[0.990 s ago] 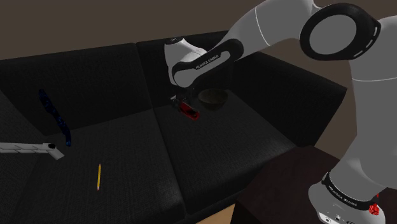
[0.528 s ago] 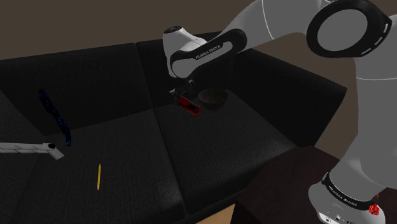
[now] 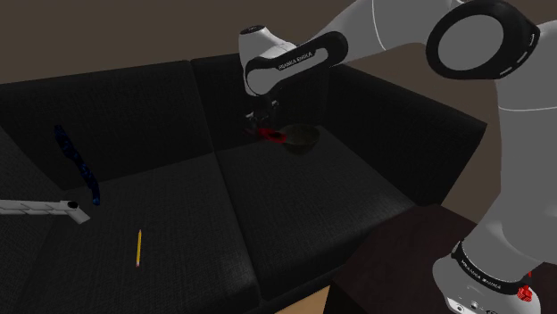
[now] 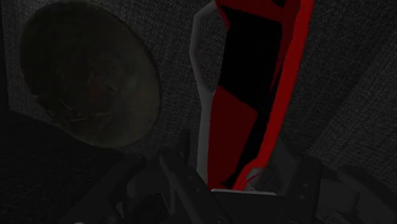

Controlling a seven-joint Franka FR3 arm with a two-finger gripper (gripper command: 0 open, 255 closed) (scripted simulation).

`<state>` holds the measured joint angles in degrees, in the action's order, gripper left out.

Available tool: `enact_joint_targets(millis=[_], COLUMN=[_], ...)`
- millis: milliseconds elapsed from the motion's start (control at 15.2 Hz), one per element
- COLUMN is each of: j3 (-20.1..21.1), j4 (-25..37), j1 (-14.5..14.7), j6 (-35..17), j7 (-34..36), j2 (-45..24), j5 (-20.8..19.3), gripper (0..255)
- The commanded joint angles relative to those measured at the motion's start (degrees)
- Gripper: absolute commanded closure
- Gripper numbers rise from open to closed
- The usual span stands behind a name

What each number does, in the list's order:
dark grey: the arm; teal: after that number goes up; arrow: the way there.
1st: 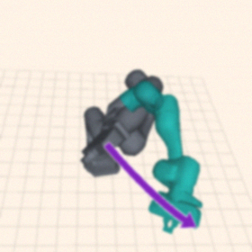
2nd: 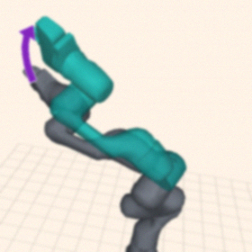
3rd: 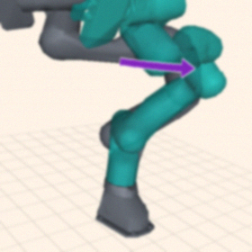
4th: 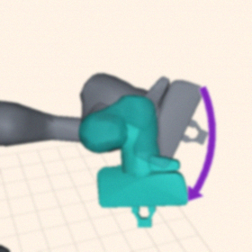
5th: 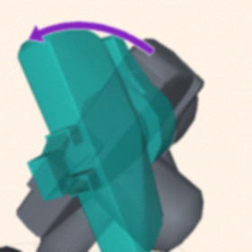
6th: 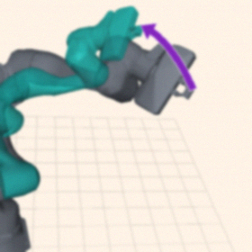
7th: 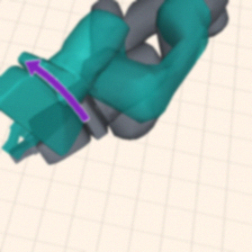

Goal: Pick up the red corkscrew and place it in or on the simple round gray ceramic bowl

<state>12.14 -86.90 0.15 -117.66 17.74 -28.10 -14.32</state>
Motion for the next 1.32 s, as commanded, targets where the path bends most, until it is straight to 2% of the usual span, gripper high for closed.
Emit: enact_joint_targets(millis=[0, 462, 858, 1254], j3=[-0.5, -2.2, -3.5, -3.6], j4=[-0.1, 6.4, 16.6, 13.7], j1=[-1.8, -7.3, -11.5, -11.6], j6=[-0.4, 1.1, 4.4, 0.5], j7=[-2.4, -10.6, -17.6, -17.1], j2=[0.1, -3.9, -9.9, -11.0], j5=[0.4, 1.5, 2.3, 2.0], gripper=[255, 255, 255, 255])
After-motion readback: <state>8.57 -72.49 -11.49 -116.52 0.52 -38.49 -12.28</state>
